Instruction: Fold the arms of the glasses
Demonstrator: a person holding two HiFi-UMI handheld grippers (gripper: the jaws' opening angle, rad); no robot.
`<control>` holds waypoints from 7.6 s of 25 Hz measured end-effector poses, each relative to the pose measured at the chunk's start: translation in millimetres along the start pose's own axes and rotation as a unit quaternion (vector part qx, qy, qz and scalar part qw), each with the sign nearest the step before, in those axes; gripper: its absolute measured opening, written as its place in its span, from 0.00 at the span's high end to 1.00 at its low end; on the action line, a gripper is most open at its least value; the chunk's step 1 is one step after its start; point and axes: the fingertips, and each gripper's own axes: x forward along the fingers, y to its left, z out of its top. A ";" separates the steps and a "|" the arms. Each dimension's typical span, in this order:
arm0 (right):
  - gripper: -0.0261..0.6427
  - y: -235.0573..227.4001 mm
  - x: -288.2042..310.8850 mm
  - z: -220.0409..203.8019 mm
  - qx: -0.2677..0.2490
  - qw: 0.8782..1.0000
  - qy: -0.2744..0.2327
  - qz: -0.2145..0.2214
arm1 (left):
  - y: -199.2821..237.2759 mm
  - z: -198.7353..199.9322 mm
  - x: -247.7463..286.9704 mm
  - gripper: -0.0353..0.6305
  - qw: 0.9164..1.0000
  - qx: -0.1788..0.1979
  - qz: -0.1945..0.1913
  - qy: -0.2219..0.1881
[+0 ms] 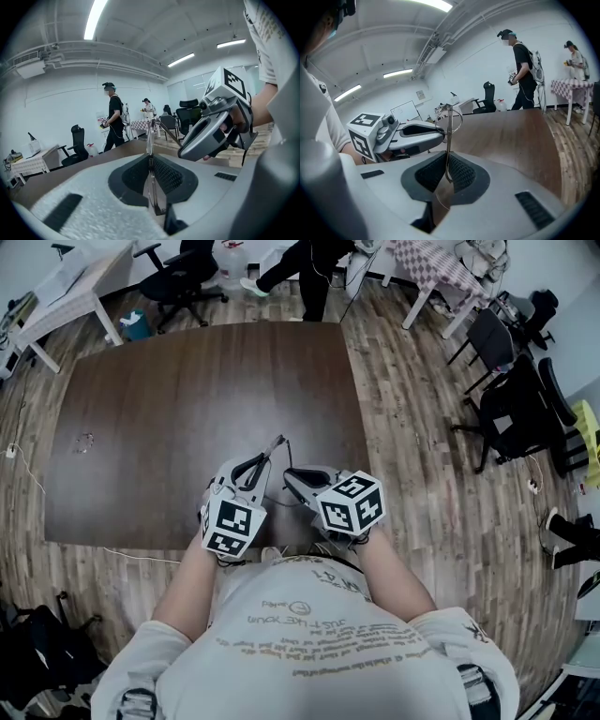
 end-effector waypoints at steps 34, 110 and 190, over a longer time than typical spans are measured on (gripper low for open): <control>0.92 48.6 -1.4 16.6 -0.006 0.986 -0.049 0.160 | -6.9 15.9 -24.5 0.88 0.965 -0.228 -0.115 -0.060; 0.83 14.2 -18.6 -38.0 0.085 0.993 -0.051 0.062 | 65.9 -14.5 -14.1 0.88 0.952 -0.298 0.075 -0.016; 0.92 47.2 -7.8 7.6 0.090 0.986 -0.118 0.073 | -5.1 -5.4 -45.1 0.89 0.970 -0.240 0.020 -0.035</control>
